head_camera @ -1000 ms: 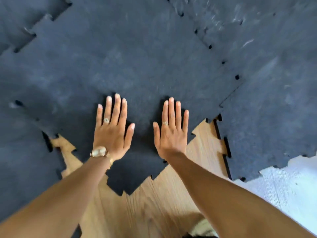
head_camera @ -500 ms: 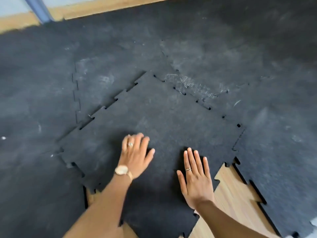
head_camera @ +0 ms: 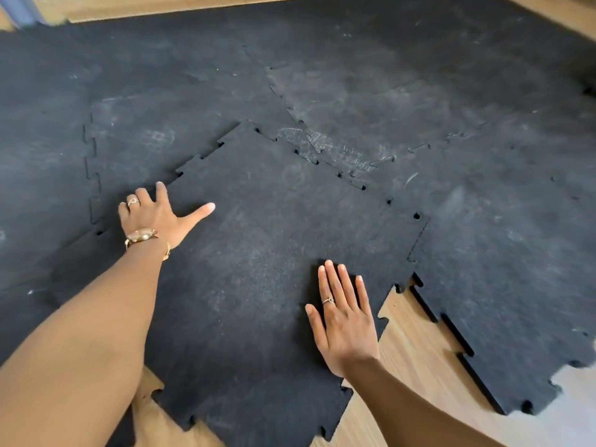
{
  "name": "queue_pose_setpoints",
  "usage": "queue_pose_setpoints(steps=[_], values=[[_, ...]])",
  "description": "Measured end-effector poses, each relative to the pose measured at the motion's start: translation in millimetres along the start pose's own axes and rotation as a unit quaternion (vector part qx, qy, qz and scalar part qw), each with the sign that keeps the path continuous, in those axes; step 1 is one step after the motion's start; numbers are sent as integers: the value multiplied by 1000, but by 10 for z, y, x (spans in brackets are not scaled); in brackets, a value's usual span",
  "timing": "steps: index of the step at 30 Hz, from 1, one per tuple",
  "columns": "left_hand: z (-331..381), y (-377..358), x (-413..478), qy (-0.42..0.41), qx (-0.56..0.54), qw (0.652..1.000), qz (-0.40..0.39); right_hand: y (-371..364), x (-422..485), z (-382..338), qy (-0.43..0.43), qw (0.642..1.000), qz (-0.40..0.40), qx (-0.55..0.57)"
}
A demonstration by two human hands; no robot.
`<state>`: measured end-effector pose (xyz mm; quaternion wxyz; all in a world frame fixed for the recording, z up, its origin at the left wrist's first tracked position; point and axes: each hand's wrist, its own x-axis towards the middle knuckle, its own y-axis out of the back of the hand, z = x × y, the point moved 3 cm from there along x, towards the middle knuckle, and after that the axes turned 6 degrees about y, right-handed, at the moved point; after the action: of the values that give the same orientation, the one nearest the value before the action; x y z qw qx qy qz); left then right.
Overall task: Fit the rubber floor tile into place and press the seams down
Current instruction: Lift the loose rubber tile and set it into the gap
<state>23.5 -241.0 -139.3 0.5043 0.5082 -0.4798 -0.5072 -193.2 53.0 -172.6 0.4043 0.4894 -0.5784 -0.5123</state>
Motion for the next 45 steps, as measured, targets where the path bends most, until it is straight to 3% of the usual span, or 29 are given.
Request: queue_pose_setpoints(steps=[8,14,16,18,20,22,32,37,40,45], values=[[51,359,17,28,52,993,-104,-33,7,118,22,1000,-16,3],[-169,290,-453,48,80,991,-99,73,-5,476,73,993,-70,-63],[-177,323,-559,62,89,988,-111,86,-88,504,11,997,-60,-46],[-196,368,-648,73,102,983,-131,82,-268,476,-123,992,-14,14],[-277,381,-769,76,111,981,-137,103,-470,415,-276,955,35,102],[-395,340,-935,79,111,979,-149,146,-601,375,-371,911,53,173],[-1009,184,-1779,59,69,991,-102,400,-686,512,-449,855,49,254],[-1134,154,-2090,80,35,990,-111,474,-612,779,-526,784,69,321],[-1195,174,-2170,86,11,989,-115,538,-545,877,-526,782,37,333],[-1284,147,-2493,124,-57,987,-85,696,-455,914,-496,788,79,355]])
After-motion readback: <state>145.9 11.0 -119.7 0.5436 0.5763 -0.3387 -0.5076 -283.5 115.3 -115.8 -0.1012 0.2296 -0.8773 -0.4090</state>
